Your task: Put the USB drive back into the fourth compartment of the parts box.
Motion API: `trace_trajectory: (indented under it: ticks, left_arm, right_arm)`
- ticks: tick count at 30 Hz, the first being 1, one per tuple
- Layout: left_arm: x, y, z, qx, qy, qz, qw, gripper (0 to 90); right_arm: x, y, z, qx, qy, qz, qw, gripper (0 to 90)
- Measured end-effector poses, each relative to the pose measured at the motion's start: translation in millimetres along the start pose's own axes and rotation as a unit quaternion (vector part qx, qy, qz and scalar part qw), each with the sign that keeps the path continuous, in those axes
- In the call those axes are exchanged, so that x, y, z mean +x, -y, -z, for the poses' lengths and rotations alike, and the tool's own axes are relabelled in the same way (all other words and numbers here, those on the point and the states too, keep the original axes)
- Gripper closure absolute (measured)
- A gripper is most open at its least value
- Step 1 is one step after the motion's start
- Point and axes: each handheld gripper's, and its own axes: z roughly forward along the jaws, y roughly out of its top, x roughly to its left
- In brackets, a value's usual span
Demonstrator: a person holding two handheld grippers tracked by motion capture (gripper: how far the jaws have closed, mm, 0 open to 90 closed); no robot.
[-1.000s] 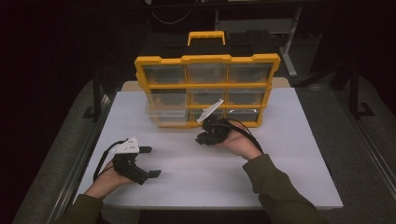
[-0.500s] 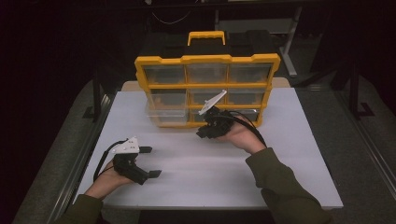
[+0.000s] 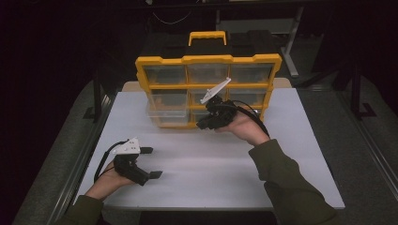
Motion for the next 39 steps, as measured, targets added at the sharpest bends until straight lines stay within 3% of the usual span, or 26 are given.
trace_trajectory:
  ticks: [24, 39]
  left_arm:
    - [-0.4, -0.7, 0.5, -0.003, 0.000, 0.002, 1.0000, 0.0]
    - [-0.1, -1.4, -0.1, -0.005, 0.001, 0.006, 1.0000, 0.0]
  right_arm:
    - [-7.7, -37.2, 36.6, -0.034, 0.004, 0.005, 0.9994, 77.9]
    - [-6.8, -71.8, 37.6, -0.061, 0.004, 0.011, 0.9981, 77.8]
